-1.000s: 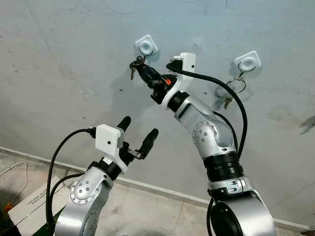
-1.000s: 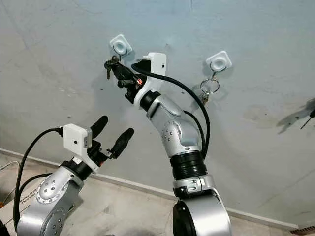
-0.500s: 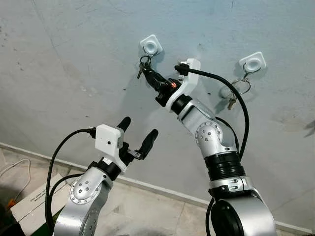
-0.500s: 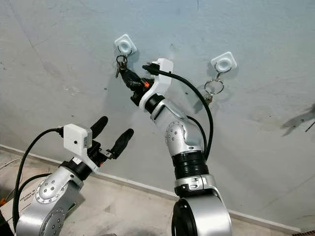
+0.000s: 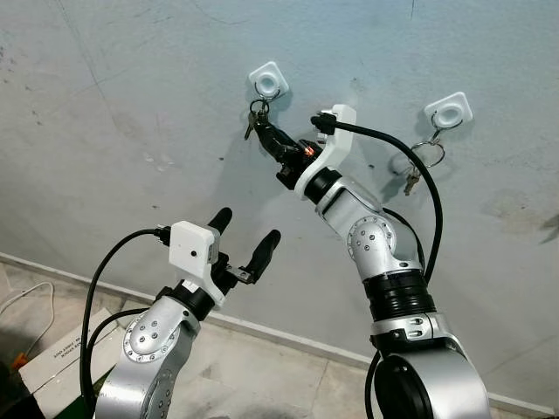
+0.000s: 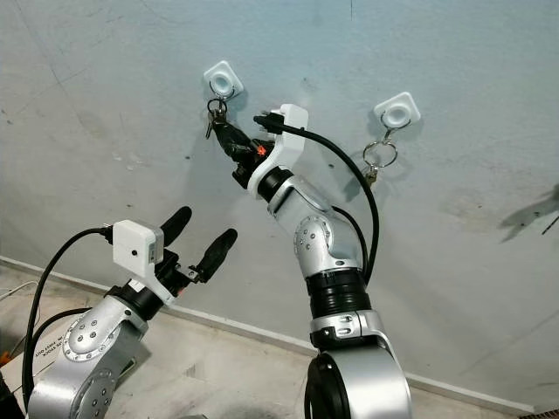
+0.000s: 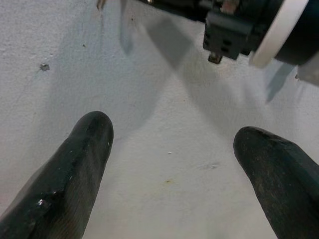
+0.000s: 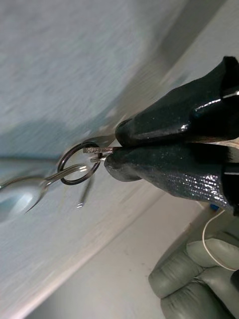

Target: Hang keys on a hook

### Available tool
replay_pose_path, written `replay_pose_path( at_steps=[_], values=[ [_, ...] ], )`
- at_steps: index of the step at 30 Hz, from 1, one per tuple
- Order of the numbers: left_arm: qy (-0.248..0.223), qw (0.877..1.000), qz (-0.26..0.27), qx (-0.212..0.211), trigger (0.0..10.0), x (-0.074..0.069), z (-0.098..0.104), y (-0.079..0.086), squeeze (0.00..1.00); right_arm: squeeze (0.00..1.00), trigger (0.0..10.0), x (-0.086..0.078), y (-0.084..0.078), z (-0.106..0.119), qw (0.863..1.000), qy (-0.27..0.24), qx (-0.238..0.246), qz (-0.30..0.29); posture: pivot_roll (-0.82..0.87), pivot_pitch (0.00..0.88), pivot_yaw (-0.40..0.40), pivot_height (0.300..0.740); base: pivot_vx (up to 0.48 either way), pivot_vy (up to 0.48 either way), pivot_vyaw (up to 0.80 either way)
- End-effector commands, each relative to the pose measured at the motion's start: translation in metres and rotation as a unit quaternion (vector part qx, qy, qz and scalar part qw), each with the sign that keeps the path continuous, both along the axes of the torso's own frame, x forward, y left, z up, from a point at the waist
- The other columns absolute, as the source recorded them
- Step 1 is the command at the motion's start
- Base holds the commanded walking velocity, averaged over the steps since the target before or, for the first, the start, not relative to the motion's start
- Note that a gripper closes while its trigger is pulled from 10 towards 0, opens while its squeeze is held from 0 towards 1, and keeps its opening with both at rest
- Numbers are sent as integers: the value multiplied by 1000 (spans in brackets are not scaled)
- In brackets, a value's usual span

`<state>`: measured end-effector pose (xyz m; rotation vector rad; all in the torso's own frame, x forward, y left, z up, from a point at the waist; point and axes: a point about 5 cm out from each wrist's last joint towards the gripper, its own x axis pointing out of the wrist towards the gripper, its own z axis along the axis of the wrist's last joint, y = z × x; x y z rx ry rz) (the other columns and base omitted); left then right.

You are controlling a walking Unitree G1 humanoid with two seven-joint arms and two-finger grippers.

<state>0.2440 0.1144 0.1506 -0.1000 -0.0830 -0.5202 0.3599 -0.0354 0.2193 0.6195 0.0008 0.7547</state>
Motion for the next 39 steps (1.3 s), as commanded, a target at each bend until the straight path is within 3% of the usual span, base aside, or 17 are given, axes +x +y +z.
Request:
replay_pose_path(
  at_steps=[1, 6, 17, 26, 39],
  values=[
    [4, 1000, 1, 3, 10000, -1, 0, 1, 0, 0, 10000, -2, -1, -4, 1000, 8, -3, -6, 99, 75, 7, 740, 0, 0, 0],
    [4, 1000, 0, 4, 10000, -1, -1, 0, 0, 0, 10000, -3, -6, -8, 998, -15, -50, -36, 96, 76, 8, 740, 0, 0, 0],
    [5, 1000, -1, 5, 10000, -1, -2, 0, 0, 0, 10000, -5, -8, -5, 995, -43, -73, -49, 95, 76, 10, 740, 0, 0, 0],
    [5, 1000, 1, 5, 10000, -1, -2, 0, 0, 0, 10000, -19, -13, 12, 975, -150, -146, -73, 98, 78, 8, 740, 0, 0, 0],
    [6, 1000, -3, 4, 10000, -1, -3, -1, 0, 0, 10000, -37, -28, 11, 959, -189, -194, -80, 93, 80, 9, 740, 0, 0, 0]
  ],
)
